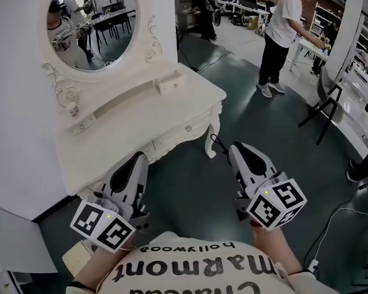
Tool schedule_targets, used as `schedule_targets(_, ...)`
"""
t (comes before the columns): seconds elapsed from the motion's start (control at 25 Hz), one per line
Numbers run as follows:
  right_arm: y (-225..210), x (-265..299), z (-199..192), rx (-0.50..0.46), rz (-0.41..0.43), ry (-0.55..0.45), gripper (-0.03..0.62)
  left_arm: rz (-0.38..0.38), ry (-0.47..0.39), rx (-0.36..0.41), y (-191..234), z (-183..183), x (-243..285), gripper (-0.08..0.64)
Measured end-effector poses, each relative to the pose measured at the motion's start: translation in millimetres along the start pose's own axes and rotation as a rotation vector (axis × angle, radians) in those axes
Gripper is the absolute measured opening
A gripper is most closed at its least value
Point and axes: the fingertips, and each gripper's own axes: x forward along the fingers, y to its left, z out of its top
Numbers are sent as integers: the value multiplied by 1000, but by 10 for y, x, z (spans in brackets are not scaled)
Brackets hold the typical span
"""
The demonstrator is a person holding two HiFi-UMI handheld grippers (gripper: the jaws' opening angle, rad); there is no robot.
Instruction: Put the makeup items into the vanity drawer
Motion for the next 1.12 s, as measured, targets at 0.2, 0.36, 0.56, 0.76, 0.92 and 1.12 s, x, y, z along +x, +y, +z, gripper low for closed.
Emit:
schedule_targets(0.2,-99,30,-208,24,-5,39,32,8,24,-29,70,-133,86,9)
schedule_targets(0.36,-224,129,-265,32,-18,55,33,-2,37,-41,146,-199,254,8)
schedule_targets(0.56,-439,311,-311,26,-49,78,32,-14,52,-53,314,-295,558,9)
schedule_targets(0.76,-704,643,-378,14,-67,117,32,-16,60,-82,605,-381,982,9)
schedule_targets(0.92,-961,967,-418,11,-88,140,32,-27,67,-107,873,-425,1385,9)
schedule_targets(1.12,-1316,1397,-423,19,-117,161,32,-43,73,-117,1188,-401,1911,9)
